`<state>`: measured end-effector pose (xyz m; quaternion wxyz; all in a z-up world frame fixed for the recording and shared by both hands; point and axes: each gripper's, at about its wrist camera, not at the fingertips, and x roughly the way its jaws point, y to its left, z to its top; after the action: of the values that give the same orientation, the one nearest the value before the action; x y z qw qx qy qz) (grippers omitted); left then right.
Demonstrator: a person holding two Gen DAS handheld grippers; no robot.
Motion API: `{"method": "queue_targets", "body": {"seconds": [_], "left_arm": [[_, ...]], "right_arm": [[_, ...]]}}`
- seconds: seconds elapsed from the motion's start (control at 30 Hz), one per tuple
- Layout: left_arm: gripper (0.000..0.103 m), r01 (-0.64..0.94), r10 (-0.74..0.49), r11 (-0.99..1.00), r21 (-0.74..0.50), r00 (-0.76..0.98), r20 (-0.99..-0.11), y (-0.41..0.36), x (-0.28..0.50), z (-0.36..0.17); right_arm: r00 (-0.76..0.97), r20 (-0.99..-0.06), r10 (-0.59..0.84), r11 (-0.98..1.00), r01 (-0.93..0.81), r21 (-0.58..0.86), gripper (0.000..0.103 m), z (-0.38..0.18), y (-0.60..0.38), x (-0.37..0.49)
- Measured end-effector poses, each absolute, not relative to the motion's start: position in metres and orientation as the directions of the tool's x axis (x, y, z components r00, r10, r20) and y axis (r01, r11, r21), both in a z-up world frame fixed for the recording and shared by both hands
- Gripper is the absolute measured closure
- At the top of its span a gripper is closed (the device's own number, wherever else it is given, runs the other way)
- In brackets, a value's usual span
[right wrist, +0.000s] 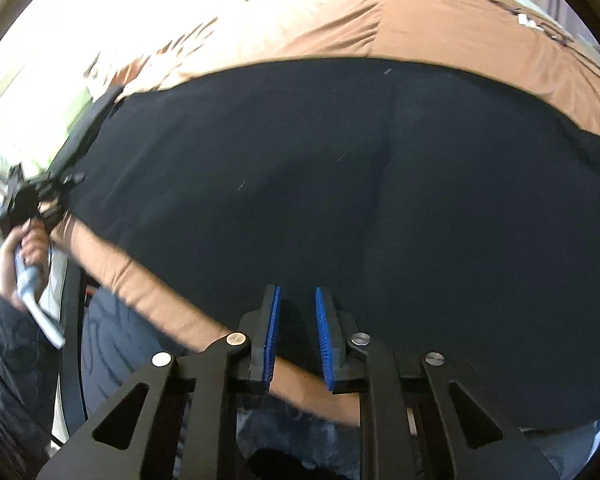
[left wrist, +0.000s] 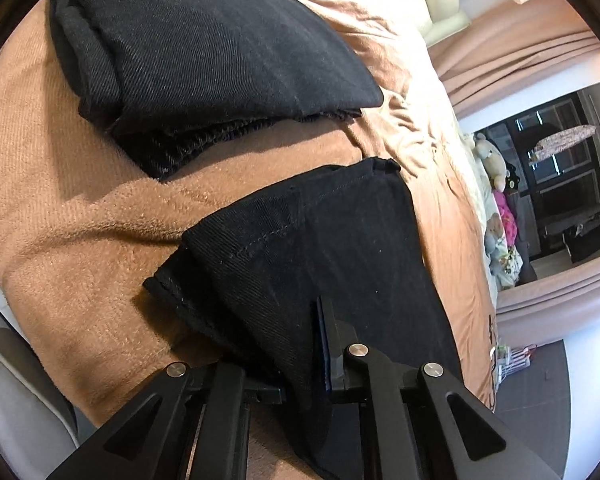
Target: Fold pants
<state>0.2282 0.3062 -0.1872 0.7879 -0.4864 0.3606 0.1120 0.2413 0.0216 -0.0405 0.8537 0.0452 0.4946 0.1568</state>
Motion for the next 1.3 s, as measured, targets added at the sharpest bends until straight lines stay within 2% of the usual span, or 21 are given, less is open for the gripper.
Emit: {"method": "queue_targets", "body": {"seconds": [0.63, 1.3], "left_arm": [[0.090, -0.534, -0.184, 0.476, -0.699, 0.717, -0.673, 0.294, 0.218, -0.187], [0.090, -0.541, -0.181, 0.460, -0.704, 0.719, -0.671, 0.294, 0.226, -0.190]], "right_arm": [[0.481, -0.838, 0.257, 0.965, -0.080, 0.250, 0.089, -0.038, -0.006, 0.367], [0.507, -0.831, 0.228, 0.970, -0.044, 0.240, 0.089, -0.048, 0.001, 0.417]]}}
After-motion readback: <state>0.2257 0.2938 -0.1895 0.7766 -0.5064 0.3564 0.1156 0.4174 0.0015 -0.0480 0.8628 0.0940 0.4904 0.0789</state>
